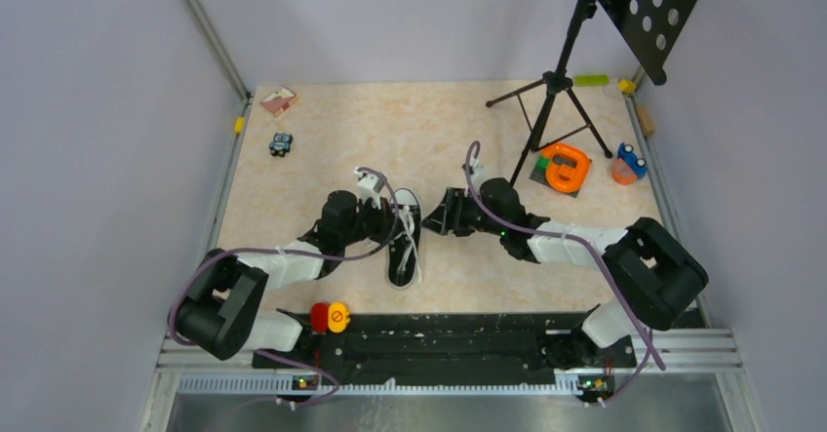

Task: Tie the shoes
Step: Cross the shoelace with the shoelace.

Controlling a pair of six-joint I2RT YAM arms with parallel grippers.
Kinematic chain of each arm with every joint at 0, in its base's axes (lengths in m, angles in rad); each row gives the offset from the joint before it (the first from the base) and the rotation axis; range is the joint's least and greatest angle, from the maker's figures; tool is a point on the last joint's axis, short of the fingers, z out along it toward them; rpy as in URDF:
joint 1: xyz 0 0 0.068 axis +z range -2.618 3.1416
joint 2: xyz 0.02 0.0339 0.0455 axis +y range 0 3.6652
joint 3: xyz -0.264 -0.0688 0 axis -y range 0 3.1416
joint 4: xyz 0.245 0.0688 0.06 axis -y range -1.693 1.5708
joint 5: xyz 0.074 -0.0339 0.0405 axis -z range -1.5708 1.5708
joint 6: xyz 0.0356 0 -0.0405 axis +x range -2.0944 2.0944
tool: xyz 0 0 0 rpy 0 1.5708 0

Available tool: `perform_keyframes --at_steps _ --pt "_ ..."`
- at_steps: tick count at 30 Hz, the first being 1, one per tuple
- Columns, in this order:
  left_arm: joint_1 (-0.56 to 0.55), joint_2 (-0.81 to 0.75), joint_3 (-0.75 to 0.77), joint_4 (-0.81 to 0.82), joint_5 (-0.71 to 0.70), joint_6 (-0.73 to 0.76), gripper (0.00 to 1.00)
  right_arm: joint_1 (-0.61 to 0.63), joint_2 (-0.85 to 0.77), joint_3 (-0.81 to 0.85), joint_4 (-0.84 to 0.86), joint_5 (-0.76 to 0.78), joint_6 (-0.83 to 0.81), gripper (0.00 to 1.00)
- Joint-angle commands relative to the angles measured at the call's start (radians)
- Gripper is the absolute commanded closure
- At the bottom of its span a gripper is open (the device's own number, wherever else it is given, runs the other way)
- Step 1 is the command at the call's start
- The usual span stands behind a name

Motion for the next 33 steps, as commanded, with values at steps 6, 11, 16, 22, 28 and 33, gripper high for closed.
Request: perform_keyframes --at_steps 6,11,16,22,28,33 --pt "0.005 -0.008 0.007 0.046 0.010 0.000 1.00 -0.025 0.102 0.051 0.072 -0.040 0.050 0.43" --pt "0.006 -0.011 0.010 0.039 0.011 0.001 1.00 -0.025 0.165 0.078 0.124 -0.087 0.067 0.45" --pt "0.005 -0.009 0.011 0.026 0.009 0.003 1.00 -0.019 0.199 0.137 0.097 -0.125 0.021 0.45" --pt "0.005 -0.004 0.014 0.015 0.003 -0.001 1.00 -0.019 0.226 0.161 0.129 -0.181 0.018 0.45" --pt "0.006 -0.003 0.018 0.017 0.006 -0.002 1.00 -0.017 0.244 0.150 0.177 -0.215 0.040 0.46" --pt "0.005 -0.004 0.016 0.017 0.010 -0.002 1.00 -0.012 0.256 0.164 0.183 -0.221 0.037 0.51"
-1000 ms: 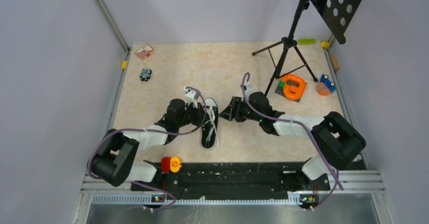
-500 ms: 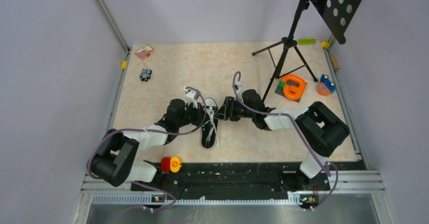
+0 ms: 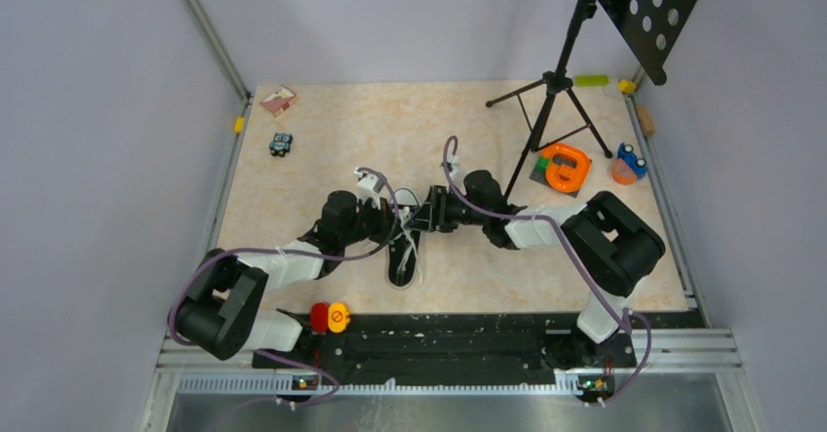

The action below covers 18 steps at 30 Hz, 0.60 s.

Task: Tie the shoes
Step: Cross the shoelace with the shoelace.

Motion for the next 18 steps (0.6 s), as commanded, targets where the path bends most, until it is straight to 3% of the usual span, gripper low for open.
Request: perform_keyframes --at_steps 1,7,18 --pt "0.005 -0.003 0.016 0.023 0.011 -0.002 1.00 0.008 0.016 0.040 0.072 -0.027 -0.007 0.52" --pt "0.005 -0.005 0.014 0.022 0.018 -0.002 1.00 0.021 0.026 0.059 0.074 -0.030 -0.007 0.66" --pt "0.005 0.000 0.016 0.025 0.031 -0.006 1.00 0.051 0.025 0.088 0.072 -0.022 -0.015 0.73"
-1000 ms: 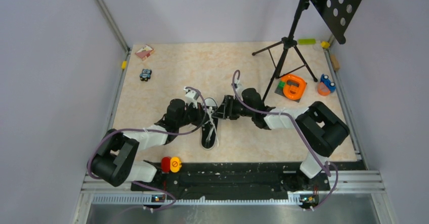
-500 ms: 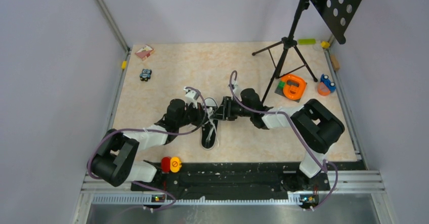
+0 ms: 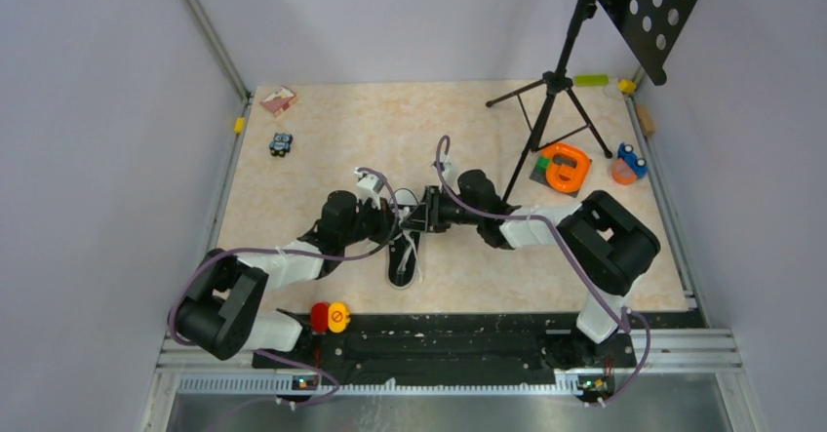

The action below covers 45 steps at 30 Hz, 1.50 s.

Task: Tie the shoes
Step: Cross the shoelace with the shoelace.

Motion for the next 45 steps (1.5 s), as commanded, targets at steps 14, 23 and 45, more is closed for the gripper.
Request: perform_keyframes --at_steps 14,23,45 --pt "0.005 -0.002 0.014 0.028 0.041 -0.012 1.00 0.017 0.028 0.063 0.052 0.008 -0.009 0.79" --pt "0.005 -0.010 0.011 0.025 0.041 -0.011 1.00 0.016 0.021 0.046 0.058 0.038 -0.003 1.00" --pt "0.004 -0.013 0.002 0.021 0.044 -0.006 1.00 0.000 -0.088 -0.061 0.011 0.209 -0.004 1.00"
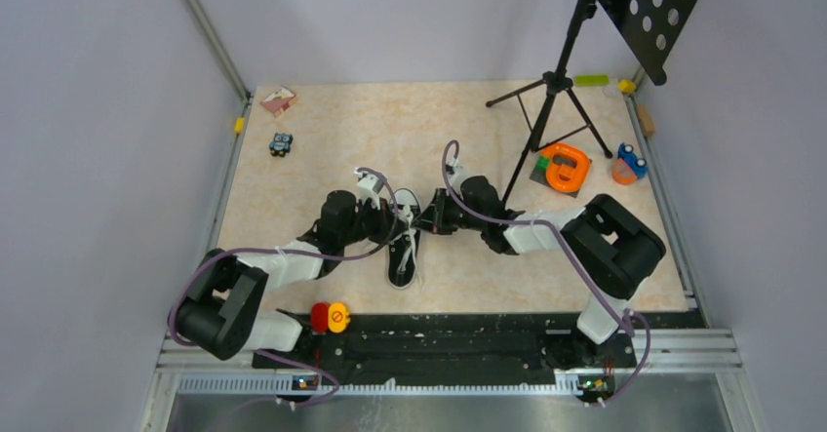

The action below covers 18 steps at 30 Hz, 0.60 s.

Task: Tie the shoes
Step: Cross the shoelace with the shoelace.

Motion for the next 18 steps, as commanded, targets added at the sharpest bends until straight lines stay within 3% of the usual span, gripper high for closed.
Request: perform_keyframes --at_steps 1,18 --pt "-0.003 -0.012 0.001 0.025 0.026 -0.005 1.00 -0.005 -0.066 -0.006 0.031 0.060 -0.005 1.00" --pt "-0.002 -0.015 -0.003 0.025 0.025 -0.001 1.00 -0.010 -0.120 -0.008 -0.060 0.152 -0.055 1.00"
